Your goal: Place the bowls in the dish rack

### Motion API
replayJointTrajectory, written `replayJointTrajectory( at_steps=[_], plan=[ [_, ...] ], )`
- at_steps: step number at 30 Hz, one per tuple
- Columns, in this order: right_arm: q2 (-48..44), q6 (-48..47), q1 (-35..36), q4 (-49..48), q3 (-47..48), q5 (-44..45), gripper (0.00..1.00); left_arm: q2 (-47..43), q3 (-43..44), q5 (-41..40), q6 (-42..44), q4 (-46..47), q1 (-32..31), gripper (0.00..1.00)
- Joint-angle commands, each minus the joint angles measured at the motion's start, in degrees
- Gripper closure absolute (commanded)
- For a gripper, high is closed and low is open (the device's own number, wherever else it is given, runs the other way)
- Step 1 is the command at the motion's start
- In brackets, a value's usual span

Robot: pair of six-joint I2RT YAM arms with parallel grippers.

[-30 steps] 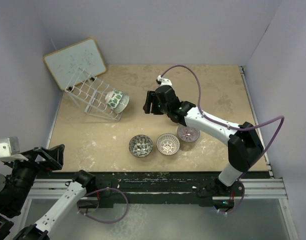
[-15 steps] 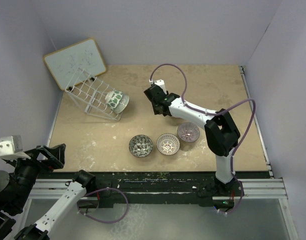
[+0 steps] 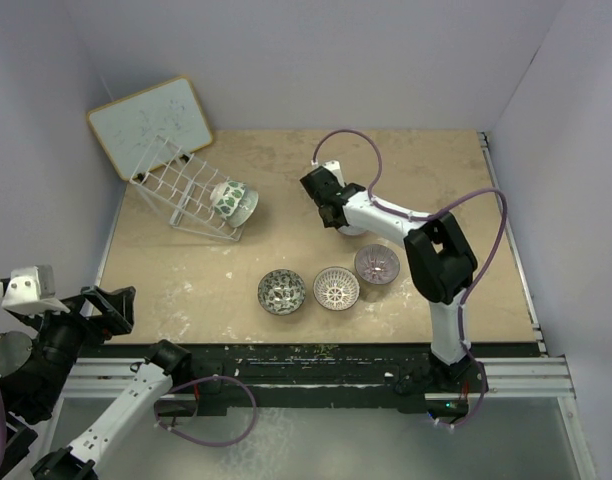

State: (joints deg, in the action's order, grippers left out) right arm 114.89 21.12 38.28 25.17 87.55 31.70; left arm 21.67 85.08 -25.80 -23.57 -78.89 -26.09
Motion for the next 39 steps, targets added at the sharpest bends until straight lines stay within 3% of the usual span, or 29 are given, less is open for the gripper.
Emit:
replayJointTrajectory(
  at_steps=[1, 12, 26, 39],
  plan=[
    [0.23, -0.97, -0.09, -2.27, -1.26, -2.09, 0.62, 0.17, -0.14, -0.98, -1.03, 1.81, -0.54, 0.01],
    [-2.85, -0.56, -0.09, -2.75, -2.79, -1.72, 0.48, 0.91, -1.40, -1.00, -1.04, 3.60, -1.35, 0.01],
    [-8.98, -1.50, -0.08, -0.30, -1.41, -0.82, 0.48, 1.01, -1.34, -0.13, -1.33, 4.27, -1.34, 0.01],
    [-3.74, -2.74, -0.11, -1.83, -0.45, -4.77, 0.48, -0.08, -0.51, -0.56, -2.09, 2.38, -1.34, 0.01]
  ],
)
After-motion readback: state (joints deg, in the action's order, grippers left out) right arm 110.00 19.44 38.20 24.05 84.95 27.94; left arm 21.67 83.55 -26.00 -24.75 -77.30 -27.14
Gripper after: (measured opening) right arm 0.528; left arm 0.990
